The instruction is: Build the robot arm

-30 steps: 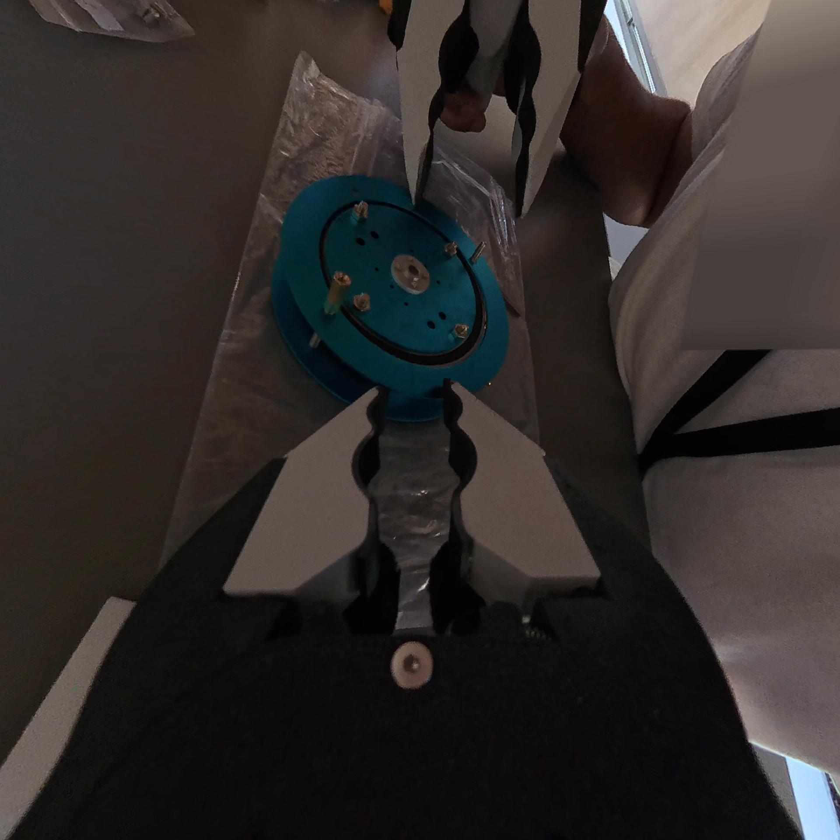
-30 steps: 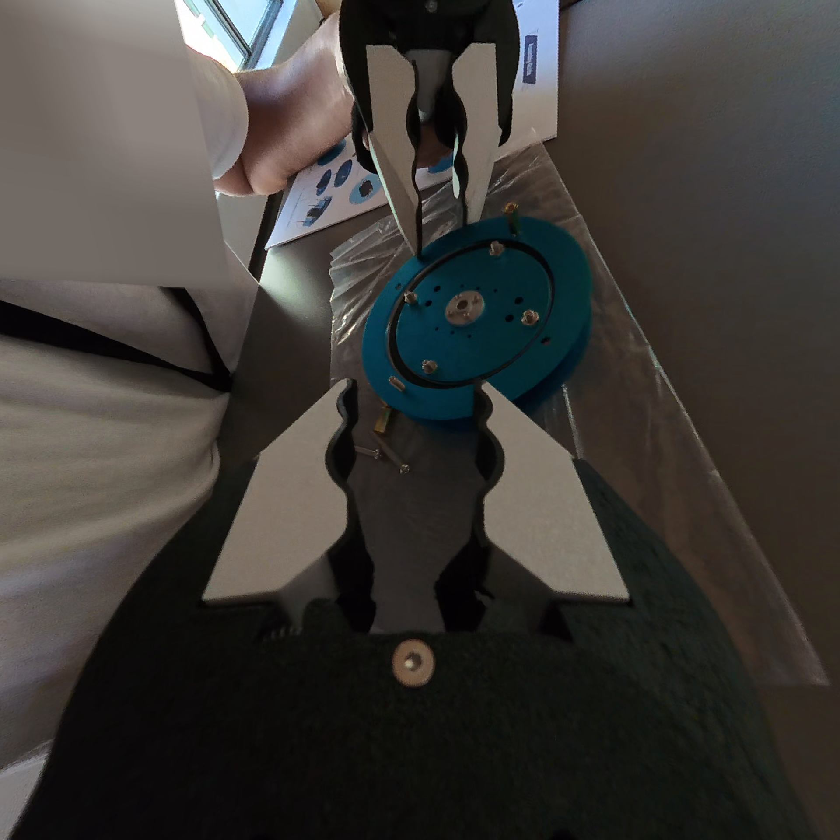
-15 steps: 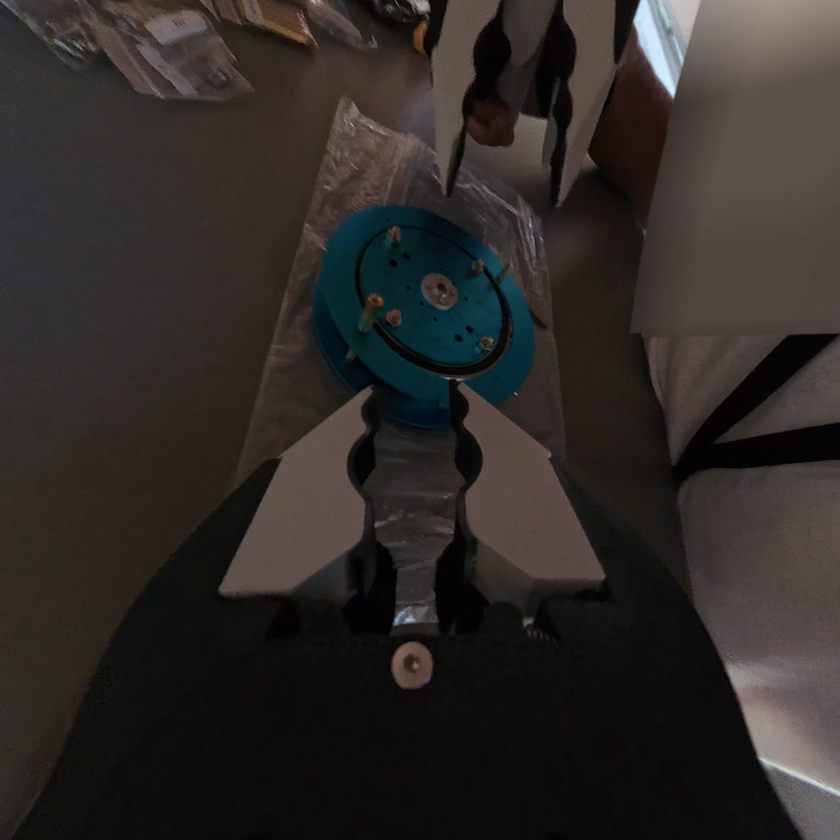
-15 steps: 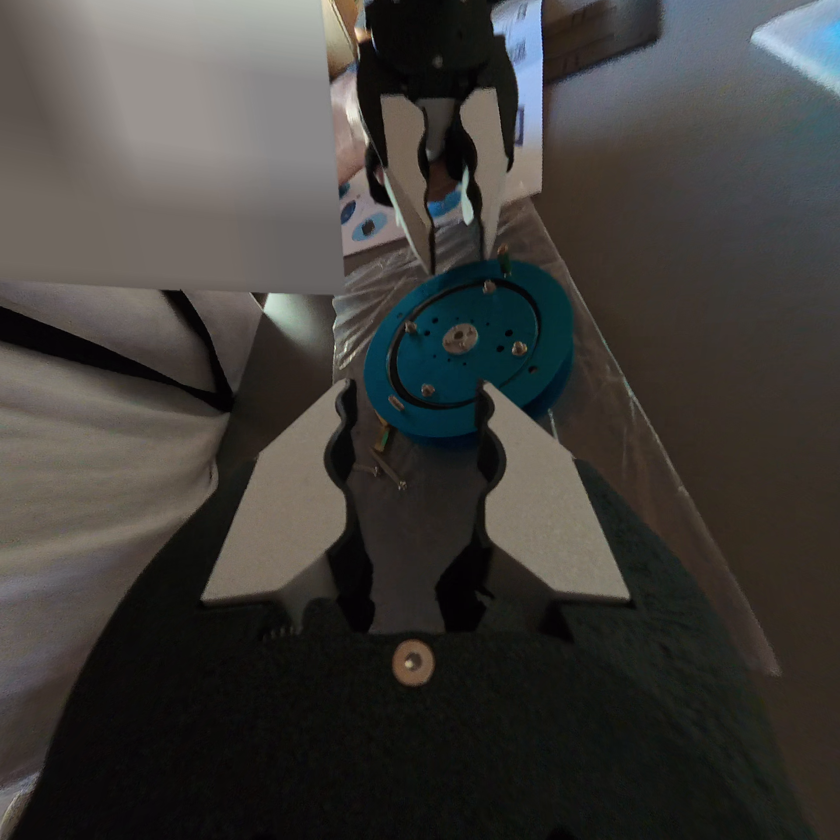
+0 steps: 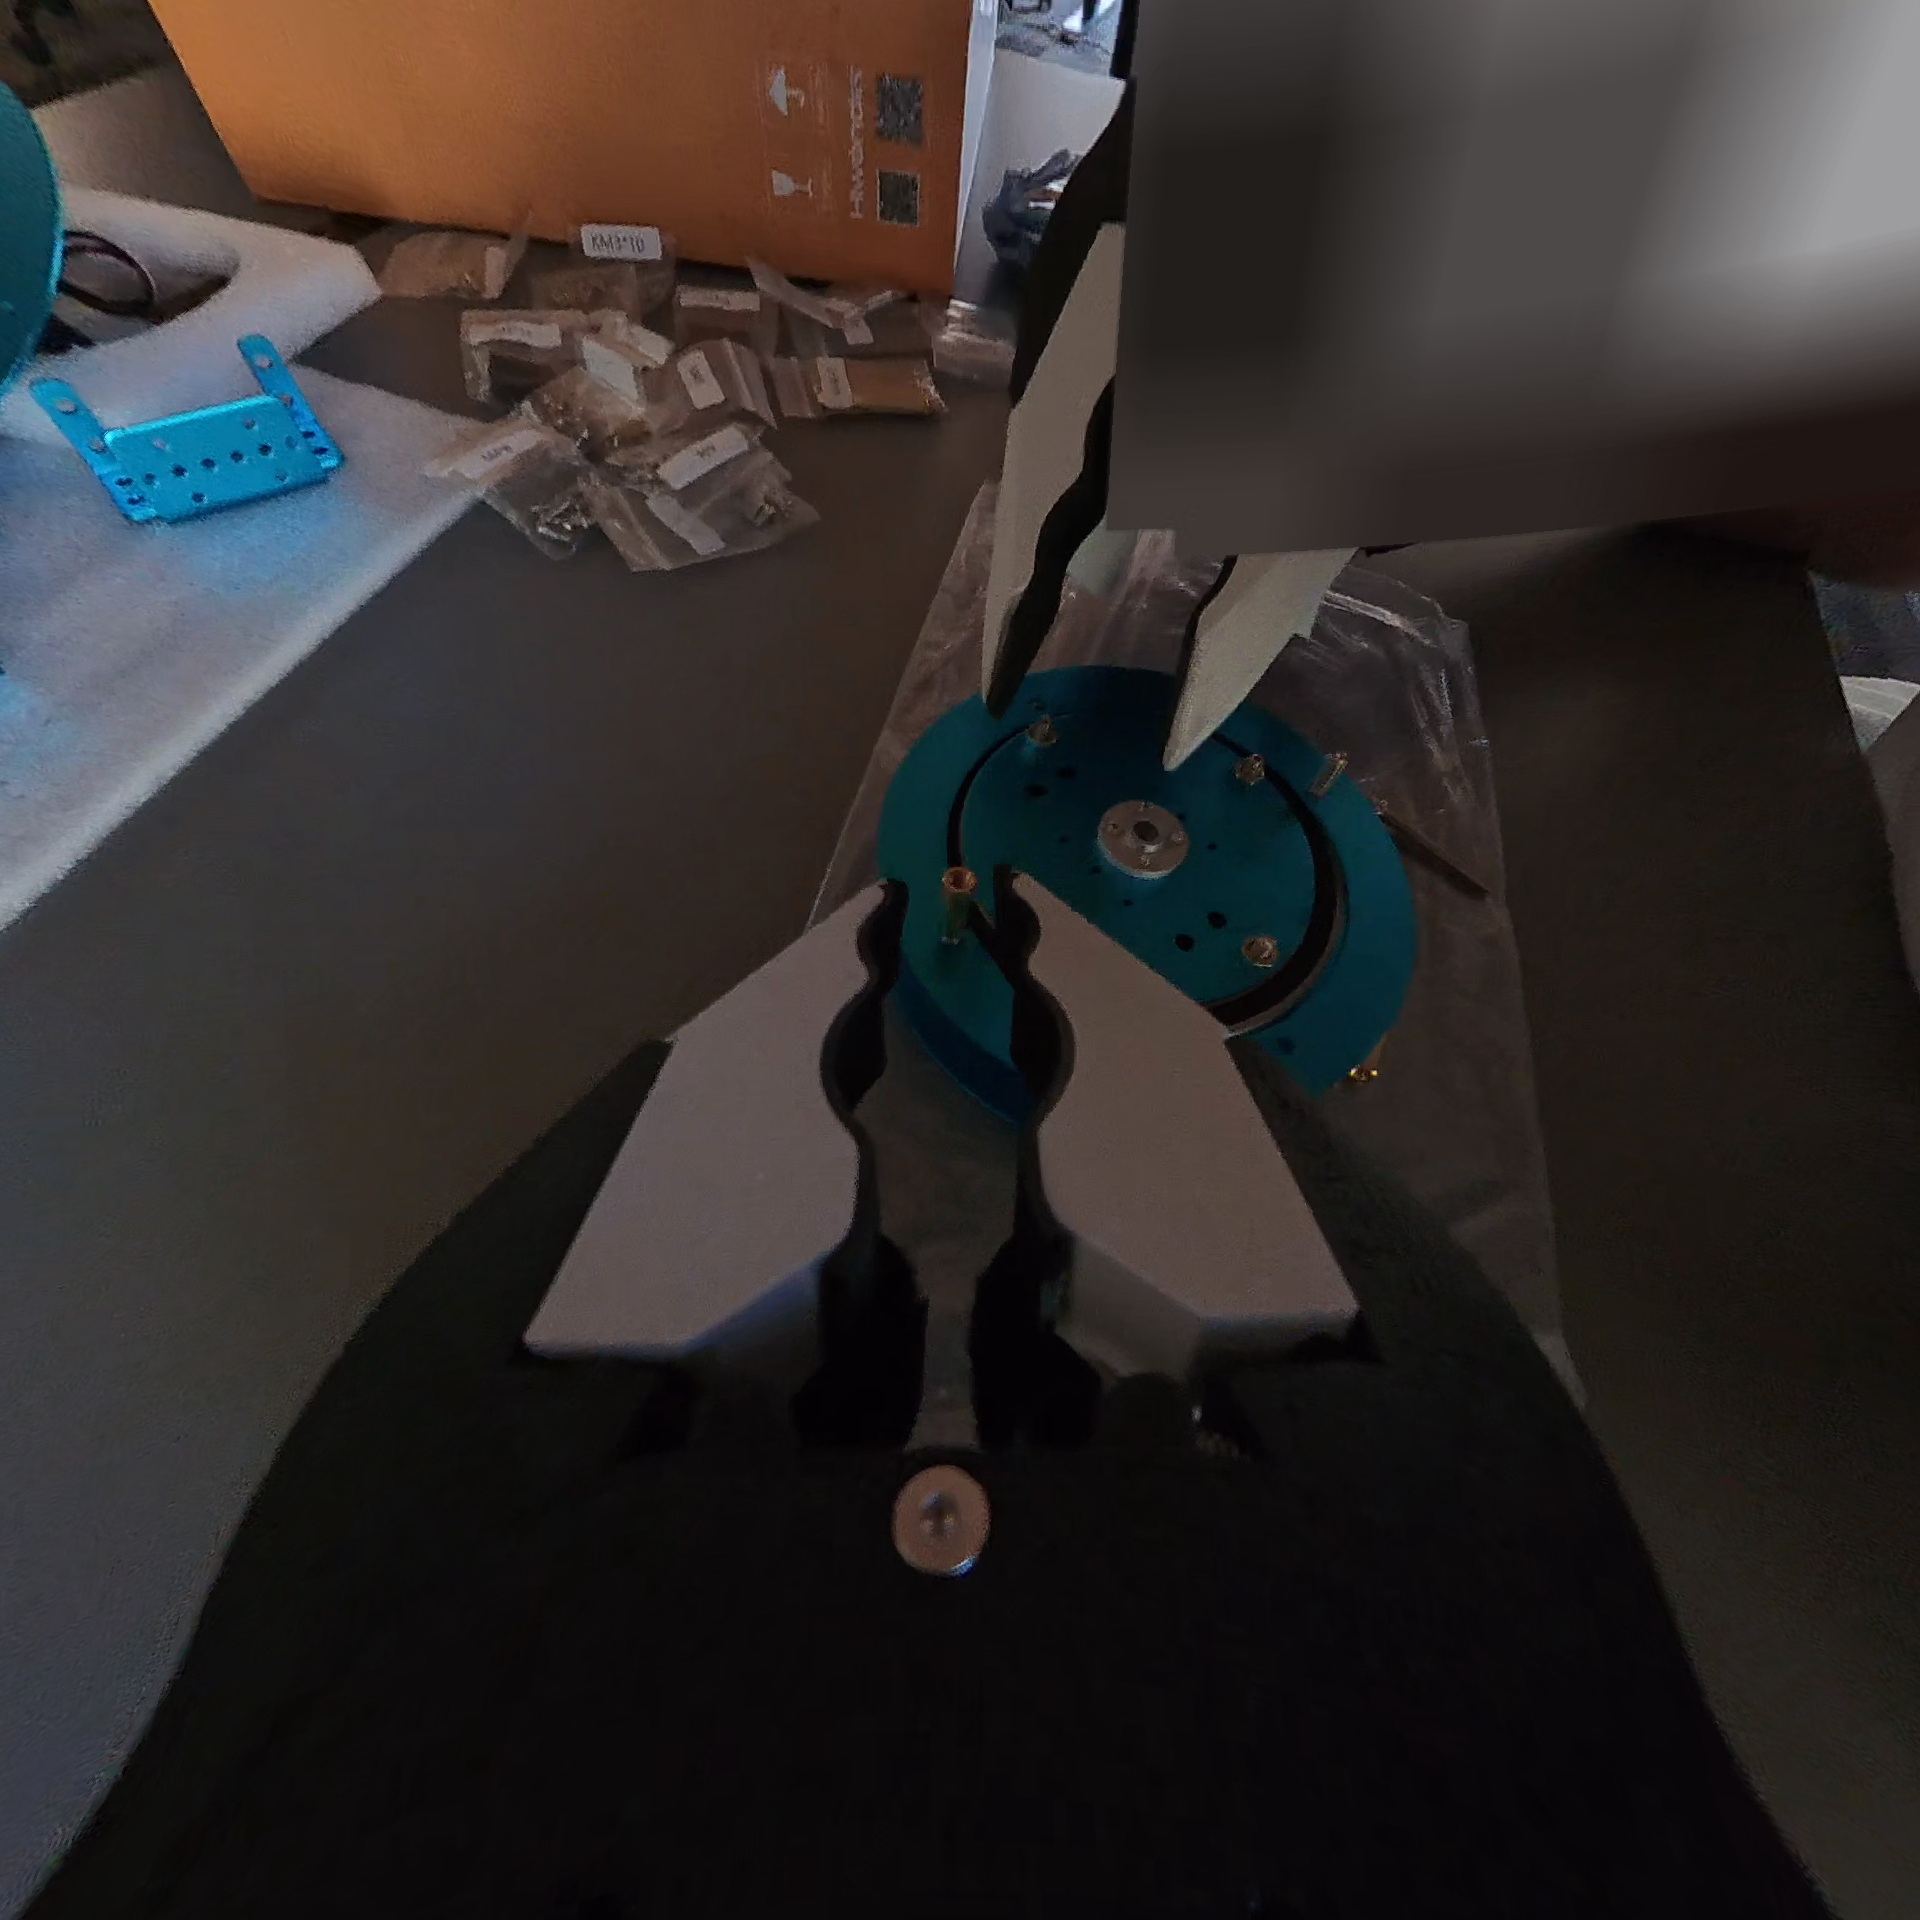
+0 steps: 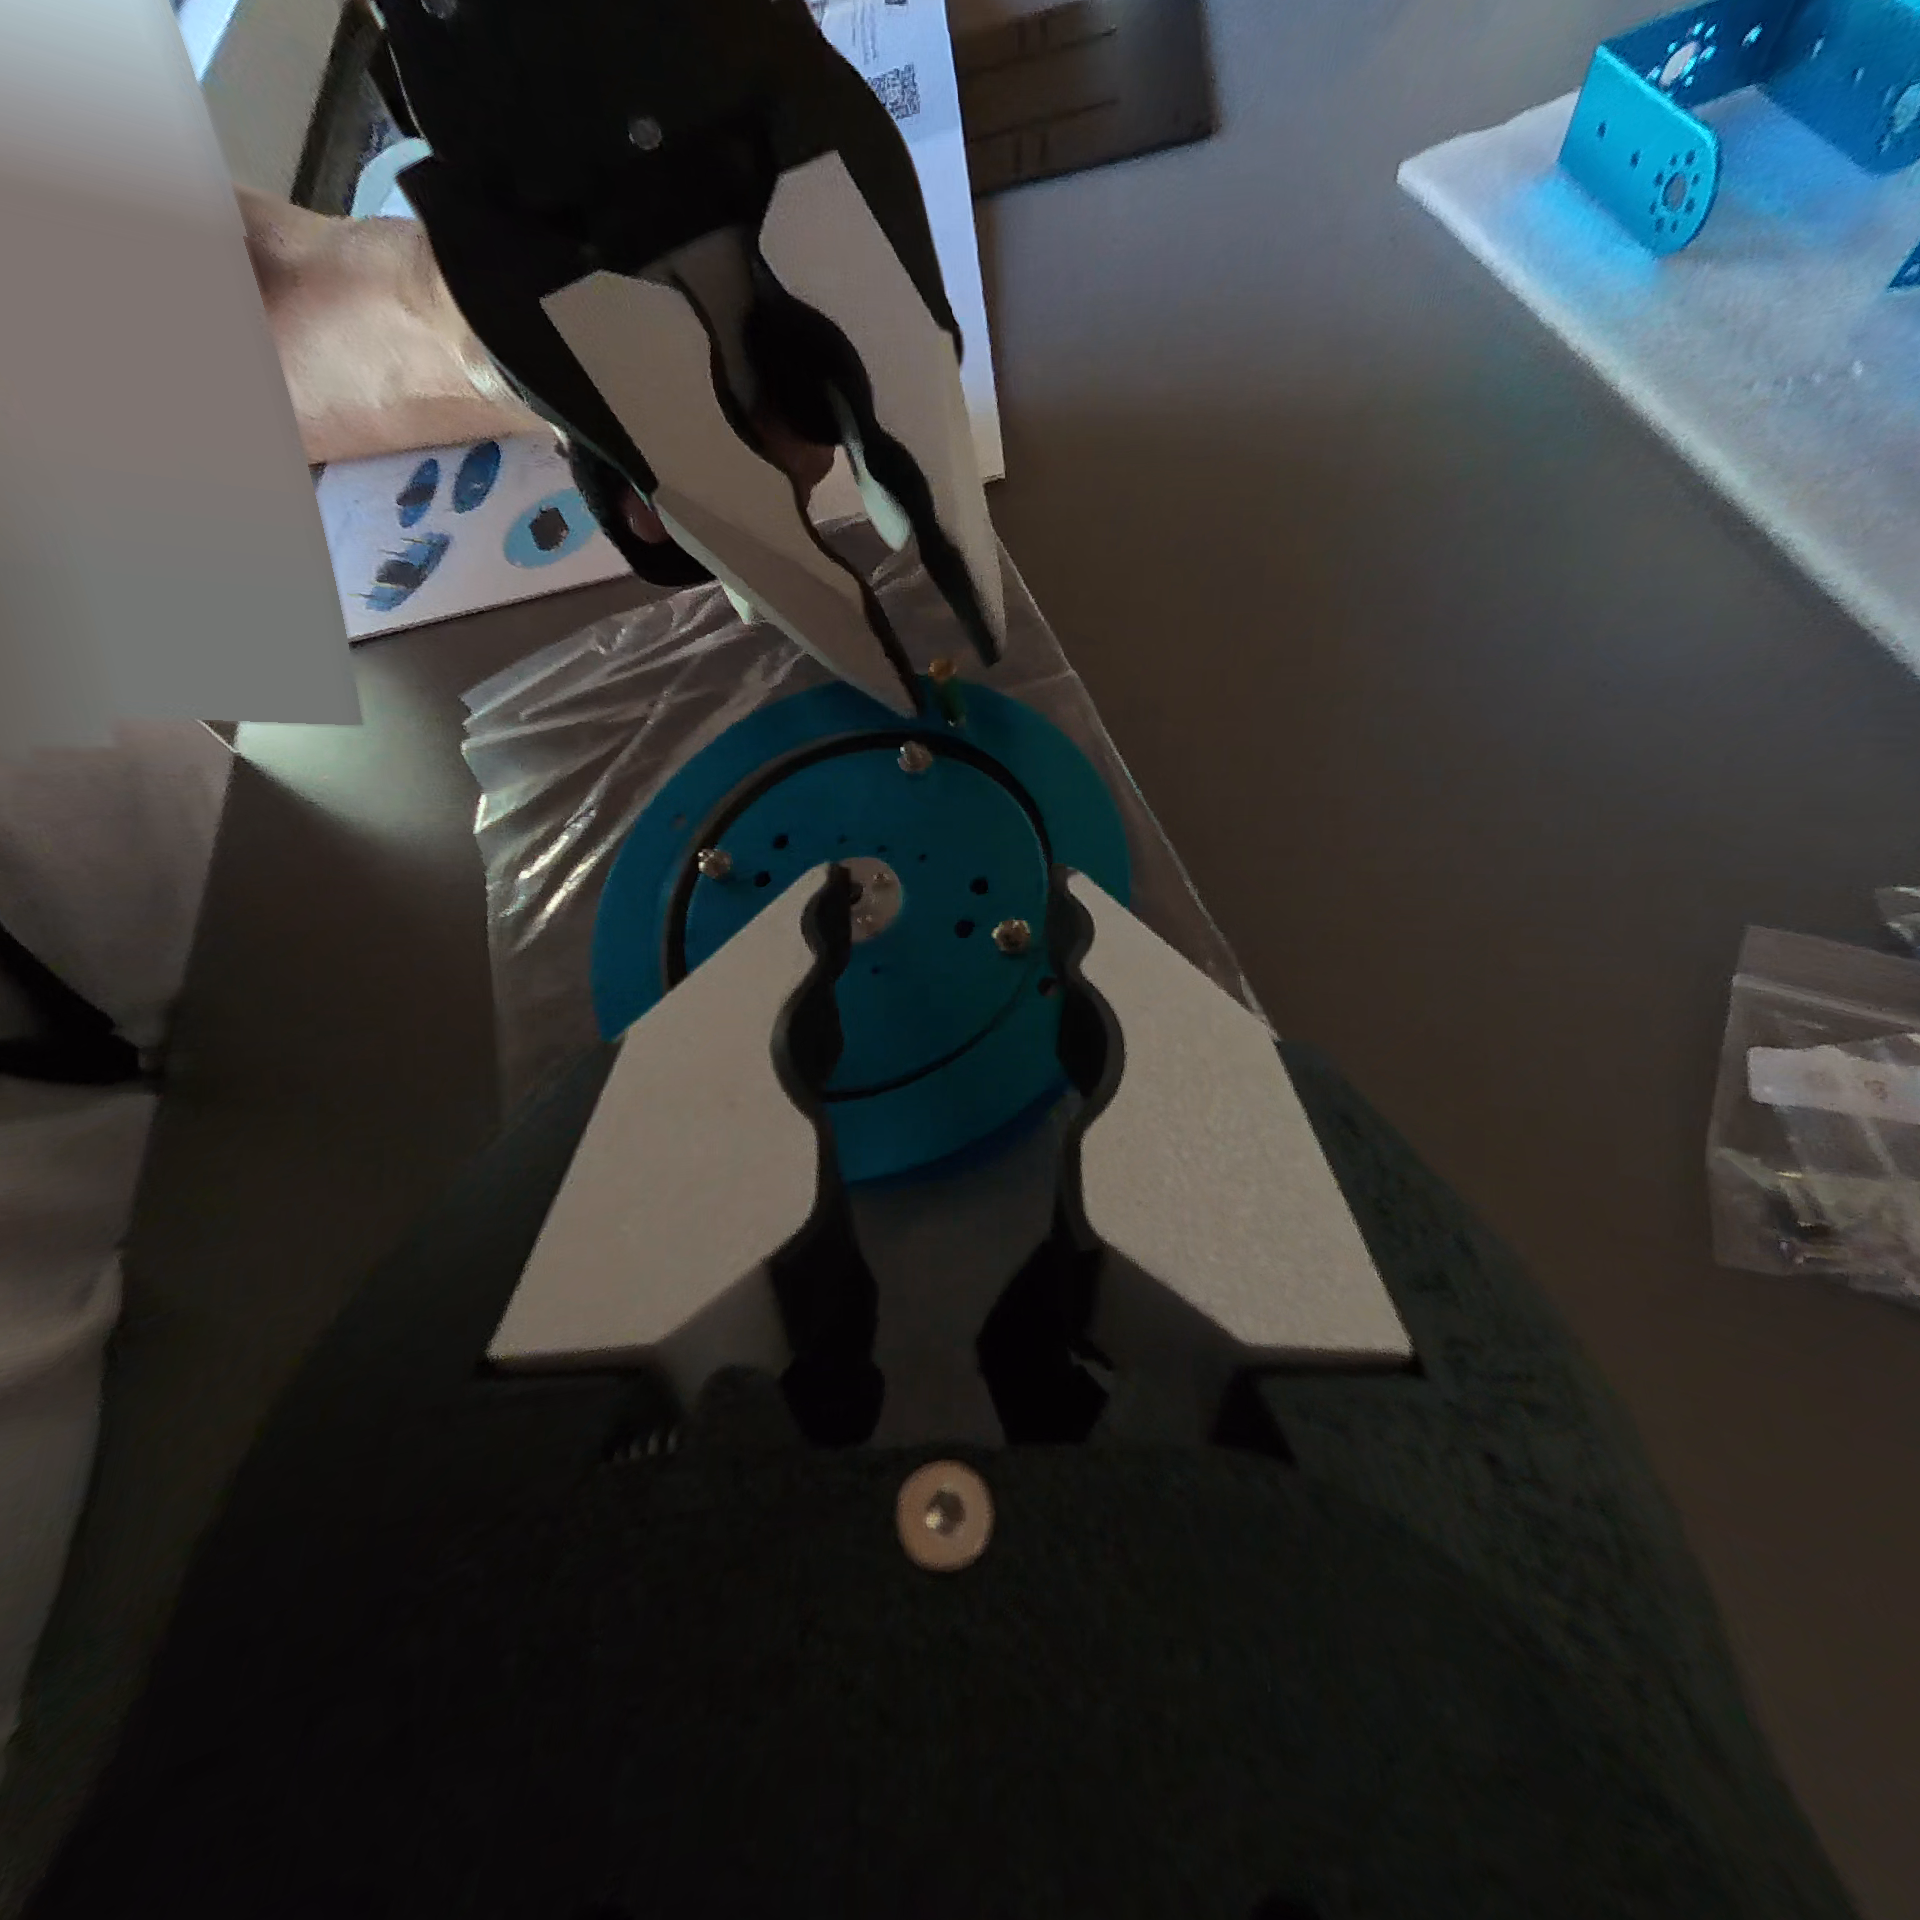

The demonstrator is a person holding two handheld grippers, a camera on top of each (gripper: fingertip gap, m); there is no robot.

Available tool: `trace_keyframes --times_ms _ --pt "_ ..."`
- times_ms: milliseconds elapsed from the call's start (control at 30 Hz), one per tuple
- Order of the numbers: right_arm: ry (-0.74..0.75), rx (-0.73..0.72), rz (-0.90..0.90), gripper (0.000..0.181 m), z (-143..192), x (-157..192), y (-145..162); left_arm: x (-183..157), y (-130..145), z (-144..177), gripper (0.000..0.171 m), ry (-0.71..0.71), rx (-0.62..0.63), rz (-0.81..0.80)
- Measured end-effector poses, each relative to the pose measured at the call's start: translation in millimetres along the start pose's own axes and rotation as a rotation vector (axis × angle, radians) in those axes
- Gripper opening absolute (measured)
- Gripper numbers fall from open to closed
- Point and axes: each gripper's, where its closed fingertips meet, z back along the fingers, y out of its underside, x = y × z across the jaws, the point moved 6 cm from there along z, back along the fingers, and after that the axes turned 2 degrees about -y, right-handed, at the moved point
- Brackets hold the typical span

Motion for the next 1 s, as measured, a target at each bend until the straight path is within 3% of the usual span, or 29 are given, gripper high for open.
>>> trace_keyframes --times_ms 267,400,567,900,1000 --pt "0.06 0.022 0.11 0.026 -10.4 -0.1 4.0 -1.6 -2.6 0.0 0.006 0.041 -0.021 0.015" --pt "0.158 0.019 0.225 0.0 -9.7 -2.1 6.2 -4.8 -2.4 1.3 0.006 0.04 -0.002 -0.039" --pt "0.169 0.037 0.251 0.0 -11.3 -1.3 4.6 -5.1 -2.1 3.8 0.006 0.077 0.022 -0.127" --pt "0.162 0.03 0.234 0.0 -11.5 -0.8 4.7 7.0 -4.7 5.7 0.006 0.365 0.098 -0.297" --pt "0.168 0.024 0.236 0.0 -11.5 -0.4 4.8 13.5 -7.2 9.1 0.023 0.357 0.148 -0.25"
